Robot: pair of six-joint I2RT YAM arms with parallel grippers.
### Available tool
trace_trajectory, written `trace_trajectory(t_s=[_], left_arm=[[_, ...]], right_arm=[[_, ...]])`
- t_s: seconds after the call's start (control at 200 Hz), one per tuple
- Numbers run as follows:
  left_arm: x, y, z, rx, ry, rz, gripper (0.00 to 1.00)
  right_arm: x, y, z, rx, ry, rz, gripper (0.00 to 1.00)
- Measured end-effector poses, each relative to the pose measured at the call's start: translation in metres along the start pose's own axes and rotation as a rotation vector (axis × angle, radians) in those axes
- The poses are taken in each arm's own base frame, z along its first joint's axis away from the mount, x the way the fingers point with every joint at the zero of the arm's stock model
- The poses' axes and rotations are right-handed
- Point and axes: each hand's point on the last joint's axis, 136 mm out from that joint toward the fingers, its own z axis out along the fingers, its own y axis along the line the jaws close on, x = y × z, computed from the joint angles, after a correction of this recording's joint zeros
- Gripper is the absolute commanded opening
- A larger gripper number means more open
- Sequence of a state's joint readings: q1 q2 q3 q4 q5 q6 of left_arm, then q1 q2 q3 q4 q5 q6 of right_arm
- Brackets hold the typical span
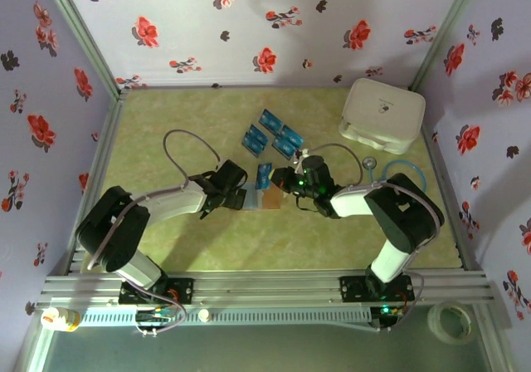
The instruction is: Put the credit cards into the card holder
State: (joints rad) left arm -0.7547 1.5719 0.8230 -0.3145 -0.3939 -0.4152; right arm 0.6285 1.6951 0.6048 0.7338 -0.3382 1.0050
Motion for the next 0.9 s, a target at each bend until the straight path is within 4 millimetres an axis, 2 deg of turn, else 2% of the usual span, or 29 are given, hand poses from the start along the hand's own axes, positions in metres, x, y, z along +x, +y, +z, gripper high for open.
trace_trajectory(t_s=[0.43, 0.9], left_arm=[[0.001, 0.007, 0.002, -0.047, -0.002, 0.001, 1.0], [0.006, 0.014, 0.003, -0.087, 0.005, -0.014, 1.0]], right_arm=[[0.007, -0.012, 0.008, -0.013, 0.003, 0.021, 0.0], [0.016, -0.016, 0.011, -0.016, 0.017, 0.017, 0.0]])
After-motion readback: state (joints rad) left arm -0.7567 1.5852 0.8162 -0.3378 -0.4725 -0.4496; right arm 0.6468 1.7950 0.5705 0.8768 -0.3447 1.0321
